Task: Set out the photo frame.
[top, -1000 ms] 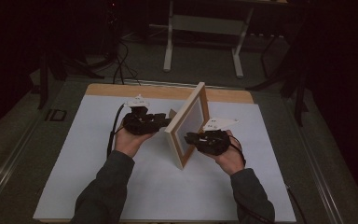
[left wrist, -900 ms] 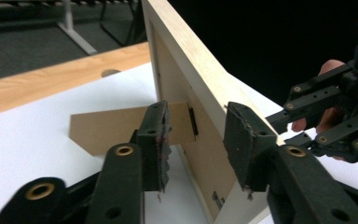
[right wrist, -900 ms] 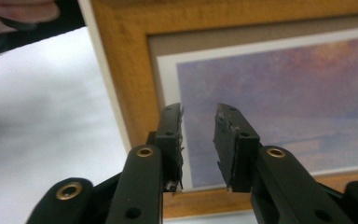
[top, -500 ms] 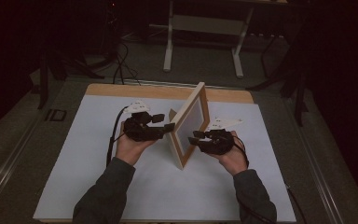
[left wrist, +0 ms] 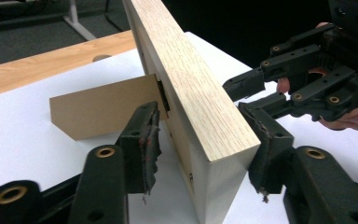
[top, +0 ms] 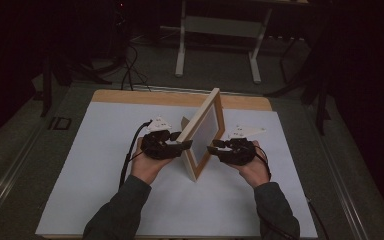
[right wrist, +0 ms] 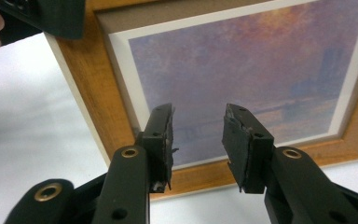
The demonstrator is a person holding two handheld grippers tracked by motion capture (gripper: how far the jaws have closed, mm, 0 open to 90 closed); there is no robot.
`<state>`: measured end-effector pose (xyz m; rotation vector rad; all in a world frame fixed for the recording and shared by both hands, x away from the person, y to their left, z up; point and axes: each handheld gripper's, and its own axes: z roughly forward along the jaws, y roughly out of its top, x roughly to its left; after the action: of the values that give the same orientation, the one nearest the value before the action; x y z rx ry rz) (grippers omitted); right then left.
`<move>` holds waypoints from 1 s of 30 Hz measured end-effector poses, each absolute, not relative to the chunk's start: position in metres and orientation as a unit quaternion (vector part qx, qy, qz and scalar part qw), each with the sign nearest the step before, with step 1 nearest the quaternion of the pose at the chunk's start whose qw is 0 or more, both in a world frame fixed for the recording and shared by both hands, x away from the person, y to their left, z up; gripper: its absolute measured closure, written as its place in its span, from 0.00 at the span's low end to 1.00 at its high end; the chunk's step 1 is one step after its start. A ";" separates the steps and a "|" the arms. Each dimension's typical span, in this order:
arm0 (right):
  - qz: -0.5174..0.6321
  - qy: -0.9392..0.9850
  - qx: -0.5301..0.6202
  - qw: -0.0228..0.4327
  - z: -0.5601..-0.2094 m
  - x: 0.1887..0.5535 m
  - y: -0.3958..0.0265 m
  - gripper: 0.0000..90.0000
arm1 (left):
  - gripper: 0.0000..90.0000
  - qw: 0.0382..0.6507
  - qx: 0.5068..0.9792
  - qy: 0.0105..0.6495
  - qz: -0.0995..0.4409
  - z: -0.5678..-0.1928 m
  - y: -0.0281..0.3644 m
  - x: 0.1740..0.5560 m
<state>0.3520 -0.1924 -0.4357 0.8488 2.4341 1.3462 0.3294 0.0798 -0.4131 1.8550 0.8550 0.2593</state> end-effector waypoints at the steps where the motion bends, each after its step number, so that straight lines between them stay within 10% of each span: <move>1: 0.460 0.831 0.291 0.117 -0.436 0.352 -0.193 0.69 | 0.61 0.515 0.773 0.355 0.110 -0.413 0.080 0.329; 30: 0.455 0.825 0.303 0.141 -0.433 0.353 -0.206 0.69 | 0.77 0.516 0.776 0.352 0.088 -0.412 0.119 0.344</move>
<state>0.3530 -0.2063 -0.4326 0.8755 2.3834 1.3150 0.3435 0.1192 -0.4122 1.8644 0.8452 0.2103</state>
